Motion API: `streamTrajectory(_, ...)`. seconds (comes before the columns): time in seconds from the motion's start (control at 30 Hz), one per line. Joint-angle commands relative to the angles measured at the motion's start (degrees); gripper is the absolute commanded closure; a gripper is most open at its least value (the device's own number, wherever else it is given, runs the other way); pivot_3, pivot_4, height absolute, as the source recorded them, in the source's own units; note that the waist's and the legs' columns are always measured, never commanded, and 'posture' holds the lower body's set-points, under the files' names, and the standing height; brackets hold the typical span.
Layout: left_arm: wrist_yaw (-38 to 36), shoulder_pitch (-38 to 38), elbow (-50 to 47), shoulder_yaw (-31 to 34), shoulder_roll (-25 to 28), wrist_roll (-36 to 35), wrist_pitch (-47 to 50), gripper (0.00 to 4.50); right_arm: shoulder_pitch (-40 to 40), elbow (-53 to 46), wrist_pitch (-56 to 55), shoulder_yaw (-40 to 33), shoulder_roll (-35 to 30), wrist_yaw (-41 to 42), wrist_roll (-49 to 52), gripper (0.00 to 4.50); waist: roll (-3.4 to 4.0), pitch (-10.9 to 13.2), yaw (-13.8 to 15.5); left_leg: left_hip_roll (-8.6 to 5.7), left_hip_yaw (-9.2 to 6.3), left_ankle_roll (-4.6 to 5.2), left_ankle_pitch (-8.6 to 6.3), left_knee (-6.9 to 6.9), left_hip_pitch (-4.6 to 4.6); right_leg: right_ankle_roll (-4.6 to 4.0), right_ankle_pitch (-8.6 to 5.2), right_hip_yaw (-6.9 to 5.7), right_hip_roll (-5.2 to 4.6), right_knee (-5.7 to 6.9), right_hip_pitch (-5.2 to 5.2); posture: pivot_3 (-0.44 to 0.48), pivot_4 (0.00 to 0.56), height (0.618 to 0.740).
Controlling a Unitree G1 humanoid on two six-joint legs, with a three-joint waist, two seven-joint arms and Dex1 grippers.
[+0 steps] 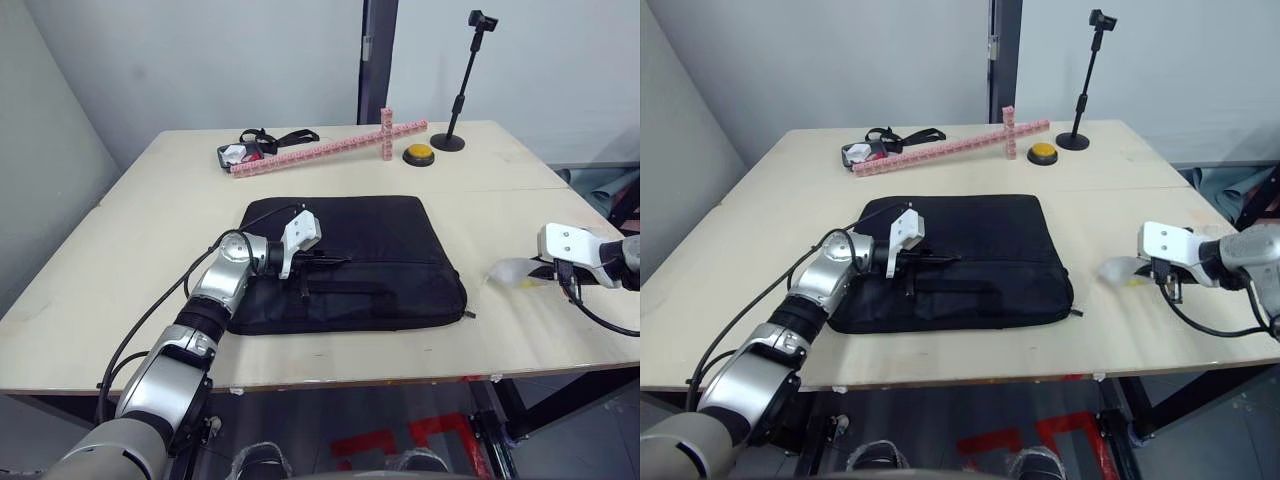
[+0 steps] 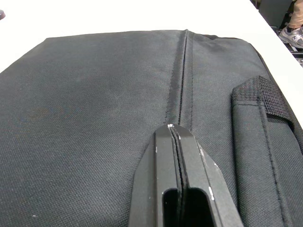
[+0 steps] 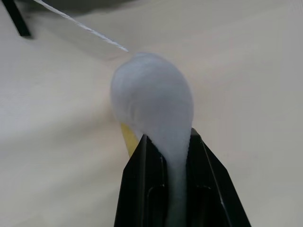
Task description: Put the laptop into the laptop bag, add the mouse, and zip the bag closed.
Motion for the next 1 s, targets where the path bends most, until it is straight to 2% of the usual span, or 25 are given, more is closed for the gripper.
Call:
streamTrajectory(0.03, 0.27, 3.51, 4.92, -3.75, 1.47, 5.58, 2.39, 4.50, -3.24, 2.43, -1.96, -0.27, 0.72, -2.77, -1.66, 4.49, 0.00, 0.00, -0.05, 0.00, 0.00, 0.00, 0.00, 0.00, 0.00, 0.00, 0.00, 0.00, 0.00, 0.00, 0.00, 0.000, 0.150, 0.740)
streamTrajectory(0.7, -0.80, 3.61, 4.47, -4.25, 1.95, 5.71, 2.79, 4.50, -10.29, 10.76, -2.63, -0.46, 10.23, -12.05, -2.81, 4.49, 0.03, -0.01, -0.43, 0.00, 0.05, 0.03, 0.00, -0.02, 0.01, -0.04, 0.02, 0.03, 0.00, -0.02, -0.01, 0.000, 0.150, 0.740)
streamTrajectory(1.0, -0.99, 3.81, 4.30, -4.50, 1.81, 5.86, 2.96, 4.50, -13.57, 15.39, -3.35, 0.31, 12.47, -16.27, -4.73, 4.49, 0.04, -0.01, -0.52, 0.00, 0.07, 0.02, -0.01, -0.07, 0.01, -0.04, 0.02, 0.02, -0.01, -0.06, -0.01, 0.000, 0.150, 0.740)
